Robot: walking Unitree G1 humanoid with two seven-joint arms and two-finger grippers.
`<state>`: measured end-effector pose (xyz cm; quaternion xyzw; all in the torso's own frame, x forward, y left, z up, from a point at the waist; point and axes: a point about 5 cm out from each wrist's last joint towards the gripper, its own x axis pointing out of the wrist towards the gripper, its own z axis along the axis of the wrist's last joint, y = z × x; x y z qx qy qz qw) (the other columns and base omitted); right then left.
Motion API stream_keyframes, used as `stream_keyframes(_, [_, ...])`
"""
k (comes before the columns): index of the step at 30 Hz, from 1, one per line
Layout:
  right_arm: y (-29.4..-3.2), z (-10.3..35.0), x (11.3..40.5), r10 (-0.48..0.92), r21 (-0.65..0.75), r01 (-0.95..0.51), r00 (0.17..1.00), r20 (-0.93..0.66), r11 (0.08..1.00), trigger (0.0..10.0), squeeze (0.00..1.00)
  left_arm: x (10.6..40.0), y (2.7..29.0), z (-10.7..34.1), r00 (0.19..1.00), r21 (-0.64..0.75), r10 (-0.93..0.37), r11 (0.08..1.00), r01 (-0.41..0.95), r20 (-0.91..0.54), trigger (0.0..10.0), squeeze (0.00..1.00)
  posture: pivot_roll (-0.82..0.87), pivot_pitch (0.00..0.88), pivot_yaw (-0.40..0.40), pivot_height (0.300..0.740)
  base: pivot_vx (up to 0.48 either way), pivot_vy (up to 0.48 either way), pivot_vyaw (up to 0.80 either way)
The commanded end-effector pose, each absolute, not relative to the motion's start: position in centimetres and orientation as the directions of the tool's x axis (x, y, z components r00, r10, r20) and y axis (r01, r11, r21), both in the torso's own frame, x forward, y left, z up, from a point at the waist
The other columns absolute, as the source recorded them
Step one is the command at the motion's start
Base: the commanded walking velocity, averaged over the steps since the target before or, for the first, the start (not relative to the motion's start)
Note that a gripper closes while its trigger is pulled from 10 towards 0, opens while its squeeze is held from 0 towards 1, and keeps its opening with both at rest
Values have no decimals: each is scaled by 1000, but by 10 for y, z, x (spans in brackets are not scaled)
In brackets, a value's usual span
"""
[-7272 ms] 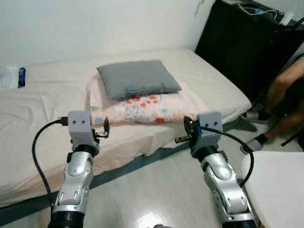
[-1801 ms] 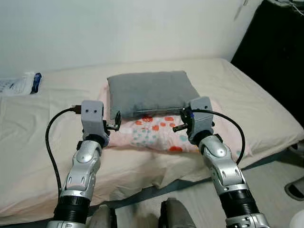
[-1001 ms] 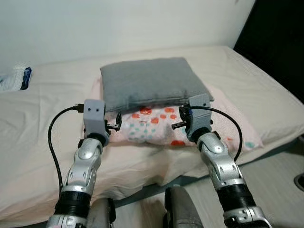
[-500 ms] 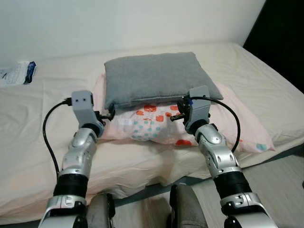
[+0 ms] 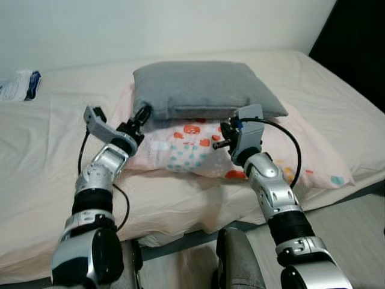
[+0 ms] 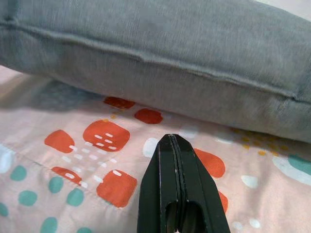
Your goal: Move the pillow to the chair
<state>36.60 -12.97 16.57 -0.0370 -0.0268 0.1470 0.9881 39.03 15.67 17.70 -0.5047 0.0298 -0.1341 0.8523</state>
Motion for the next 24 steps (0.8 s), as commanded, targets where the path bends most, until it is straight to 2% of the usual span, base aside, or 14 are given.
stream_keyframes(1, [-131, 165, 366, 289, -69, -285, 956, 48, 956, 10000, 0, 392, 155, 176, 960, -878, -265, 434, 202, 90, 10000, 1000, -24, 142, -23, 572, 0, 0, 0])
stream_keyframes(8, [-131, 165, 366, 291, -69, -288, 955, 49, 955, 10000, 0, 396, 166, 188, 966, -901, -201, 370, 228, 162, 10000, 1000, -23, 142, -22, 572, 0, 0, 0])
stream_keyframes(10, [-129, 165, 366, 297, -71, -293, 954, 50, 954, 10000, 0, 397, 192, 195, 966, -918, -107, 302, 256, 234, 10000, 1000, -24, 139, -21, 572, 0, 0, 0])
stream_keyframes(11, [-129, 165, 366, 297, -71, -293, 954, 50, 954, 10000, 0, 397, 192, 195, 966, -918, -107, 302, 256, 234, 10000, 1000, -24, 139, -21, 572, 0, 0, 0])
stream_keyframes(12, [-128, 165, 367, 299, -73, -295, 953, 51, 953, 10000, 0, 396, 209, 192, 979, -922, -31, 329, 202, 204, 10000, 941, -24, 133, -20, 572, 0, 0, 0])
stream_keyframes(13, [-128, 165, 367, 301, -75, -296, 952, 53, 952, 10000, 0, 395, 222, 188, 986, -924, 33, 356, 142, 164, 10000, 675, -24, 133, -20, 572, 0, 0, 0])
stream_keyframes(14, [-127, 165, 367, 301, -75, -297, 952, 54, 952, 10000, 0, 395, 230, 186, 988, -923, 72, 371, 100, 136, 10000, 675, -24, 133, -20, 572, 0, 0, 0])
stream_keyframes(15, [-127, 165, 367, 302, -75, -298, 952, 54, 952, 10000, 0, 394, 235, 184, 988, -927, 90, 365, 81, 122, 10000, 514, -23, 129, -20, 572, 0, 0, 0])
stream_keyframes(17, [-127, 165, 367, 303, -75, -298, 951, 55, 951, 10000, 0, 394, 236, 184, 988, -931, 93, 356, 79, 120, 10000, 514, -23, 129, -20, 572, 0, 0, 0])
stream_keyframes(18, [-127, 166, 367, 305, -77, -300, 951, 55, 951, 10000, 0, 393, 243, 184, 991, -917, 99, 396, 48, 95, 10000, 0, -21, 124, -17, 572, 0, 0, 0])
stream_keyframes(19, [-127, 165, 367, 306, -78, -302, 950, 55, 950, 10000, 0, 393, 247, 183, 993, -891, 95, 453, 13, 63, 10000, 0, -19, 123, -17, 572, 0, 0, 0])
stream_keyframes(20, [-127, 165, 367, 306, -78, -302, 950, 55, 950, 10000, 0, 393, 247, 183, 993, -891, 95, 453, 13, 63, 10000, 0, -19, 123, -17, 572, 0, 0, 0])
stream_keyframes(22, [-128, 164, 366, 307, -79, -303, 950, 53, 950, 10000, 0, 393, 248, 183, 998, -846, 57, 533, -12, 21, 10000, 0, -13, 121, -18, 572, 0, 0, 0])
stream_keyframes(24, [-128, 164, 366, 308, -79, -303, 950, 52, 950, 10000, 0, 395, 241, 182, 1000, -841, 17, 541, 3, 14, 10000, 0, -10, 118, -19, 572, 0, 0, 0])
